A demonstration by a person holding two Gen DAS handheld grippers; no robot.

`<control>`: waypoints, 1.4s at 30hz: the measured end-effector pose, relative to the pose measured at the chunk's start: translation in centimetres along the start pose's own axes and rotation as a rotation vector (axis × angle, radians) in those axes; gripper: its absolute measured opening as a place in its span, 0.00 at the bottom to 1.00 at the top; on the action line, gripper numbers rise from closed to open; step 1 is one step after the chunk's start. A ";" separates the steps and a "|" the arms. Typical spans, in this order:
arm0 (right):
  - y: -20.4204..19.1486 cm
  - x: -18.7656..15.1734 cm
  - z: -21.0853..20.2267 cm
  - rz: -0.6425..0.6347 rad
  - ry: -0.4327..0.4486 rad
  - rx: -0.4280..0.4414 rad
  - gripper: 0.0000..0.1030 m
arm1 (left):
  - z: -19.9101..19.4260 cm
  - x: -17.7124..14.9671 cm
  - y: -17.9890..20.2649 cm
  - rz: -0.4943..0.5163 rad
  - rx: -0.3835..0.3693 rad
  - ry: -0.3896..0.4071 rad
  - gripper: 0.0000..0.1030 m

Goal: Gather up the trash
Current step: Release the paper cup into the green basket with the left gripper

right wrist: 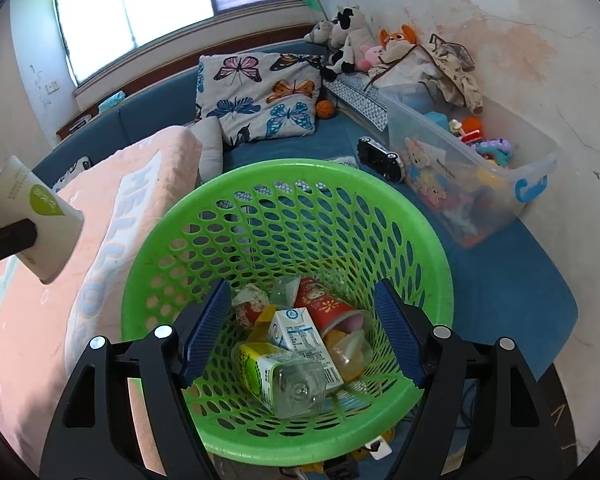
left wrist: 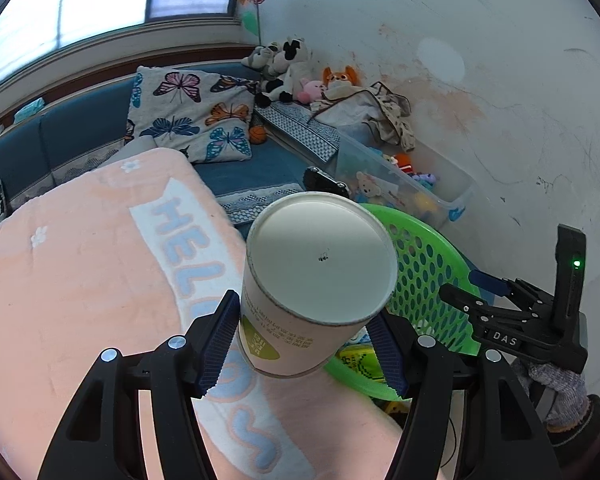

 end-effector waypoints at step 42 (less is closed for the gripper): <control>-1.5 -3.4 -6.6 0.033 0.057 0.065 0.72 | 0.5 -1.5 5.3 0.078 -0.042 -0.019 0.82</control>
Point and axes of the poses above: each gripper's, at about its wrist camera, not at the fingertips, and z roughly the way its jaws point, y to its right, x to its top, the point moved 10 cm from there along z, roughly the way its jaws point, and after that the axes turned 4 degrees about x, right-handed, at the moved point
